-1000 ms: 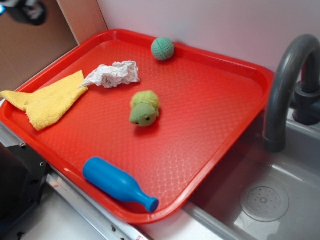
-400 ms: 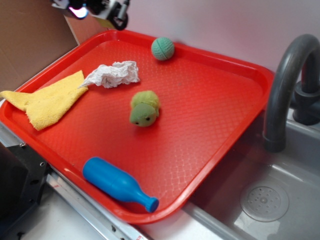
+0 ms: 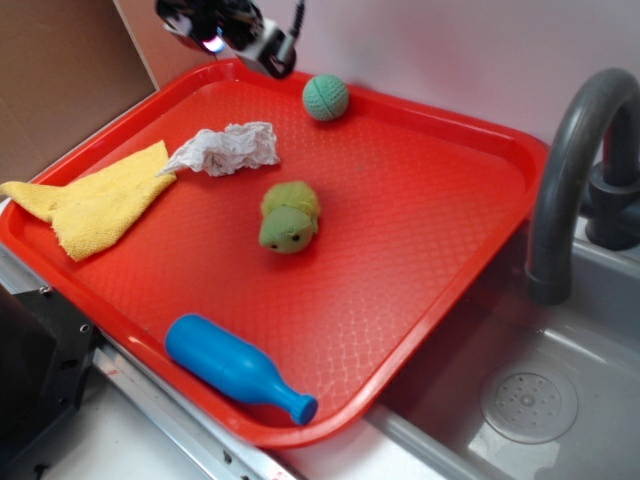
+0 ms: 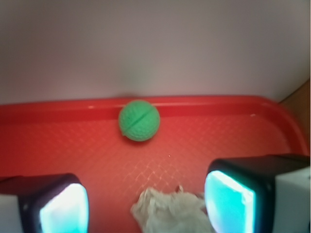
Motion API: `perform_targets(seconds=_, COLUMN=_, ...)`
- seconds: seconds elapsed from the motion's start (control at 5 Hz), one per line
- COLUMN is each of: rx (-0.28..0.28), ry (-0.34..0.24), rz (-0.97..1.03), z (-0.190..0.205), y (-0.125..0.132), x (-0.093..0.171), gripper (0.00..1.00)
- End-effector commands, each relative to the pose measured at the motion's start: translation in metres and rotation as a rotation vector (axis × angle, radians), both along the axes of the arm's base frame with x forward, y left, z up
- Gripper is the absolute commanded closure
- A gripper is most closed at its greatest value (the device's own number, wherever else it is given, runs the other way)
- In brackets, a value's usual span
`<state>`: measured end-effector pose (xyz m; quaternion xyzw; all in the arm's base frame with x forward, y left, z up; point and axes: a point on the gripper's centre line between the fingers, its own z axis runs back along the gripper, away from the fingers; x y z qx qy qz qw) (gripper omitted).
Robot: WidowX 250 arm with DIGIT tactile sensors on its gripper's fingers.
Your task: Grab the green ball.
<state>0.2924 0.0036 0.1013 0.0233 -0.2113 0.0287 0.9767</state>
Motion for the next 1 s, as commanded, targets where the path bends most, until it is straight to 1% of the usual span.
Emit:
perform_targets(seconds=0.0, rx=-0.037, ry=-0.055, rz=-0.042, z=-0.015, y=0.008, x=0.046, gripper=0.00)
perform_targets(seconds=0.2, rx=-0.011, ry=-0.040, rz=-0.042, z=-0.026, y=0.010, x=0.056, gripper=0.00)
perform_targets(seconds=0.4, rx=-0.018, ry=-0.030, rz=-0.044, z=-0.036, y=0.013, x=0.066, gripper=0.00)
perform_targets(seconds=0.6, rx=-0.070, ry=0.003, rz=-0.080, z=-0.055, y=0.011, x=0.075, gripper=0.00)
perform_targets(seconds=0.8, rx=-0.041, ry=0.032, rz=-0.076, z=-0.061, y=0.006, x=0.079, gripper=0.00)
